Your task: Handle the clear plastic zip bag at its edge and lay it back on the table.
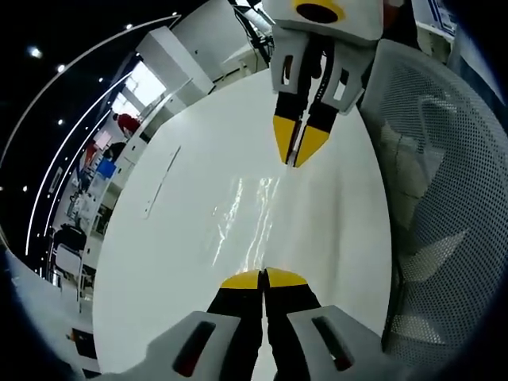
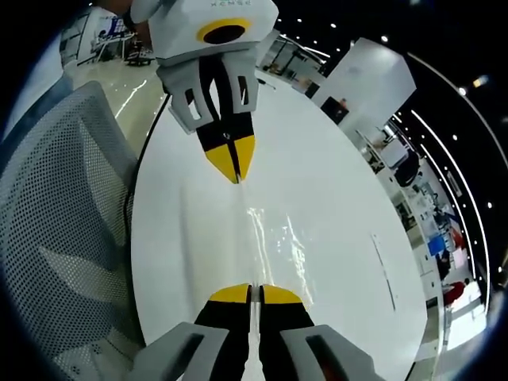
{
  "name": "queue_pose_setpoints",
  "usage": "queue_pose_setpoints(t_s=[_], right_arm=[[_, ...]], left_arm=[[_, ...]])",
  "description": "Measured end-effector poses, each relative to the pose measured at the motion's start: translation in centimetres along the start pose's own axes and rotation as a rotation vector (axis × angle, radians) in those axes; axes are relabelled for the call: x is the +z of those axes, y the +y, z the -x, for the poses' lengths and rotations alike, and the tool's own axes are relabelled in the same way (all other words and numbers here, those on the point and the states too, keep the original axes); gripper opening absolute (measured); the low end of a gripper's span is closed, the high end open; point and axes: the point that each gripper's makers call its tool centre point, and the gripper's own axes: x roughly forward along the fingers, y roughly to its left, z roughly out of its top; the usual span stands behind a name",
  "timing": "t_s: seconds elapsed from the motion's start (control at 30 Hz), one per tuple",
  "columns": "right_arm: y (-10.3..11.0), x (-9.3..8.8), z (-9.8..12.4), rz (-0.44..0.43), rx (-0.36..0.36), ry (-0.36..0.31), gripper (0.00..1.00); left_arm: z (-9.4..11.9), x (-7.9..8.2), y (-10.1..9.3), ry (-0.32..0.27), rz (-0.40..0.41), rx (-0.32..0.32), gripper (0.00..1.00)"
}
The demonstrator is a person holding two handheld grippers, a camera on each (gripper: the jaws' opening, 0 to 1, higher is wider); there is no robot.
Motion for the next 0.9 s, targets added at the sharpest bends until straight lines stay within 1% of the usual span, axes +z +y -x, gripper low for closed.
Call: queue_pose_setpoints(t_s=[0.9], right_arm=[[0.02,-0.44,0.25,-0.009,-0.007,0.003,0.00]], left_arm=[[0.41,-0.59,0.04,0.009,0.024,0.012,0.00]])
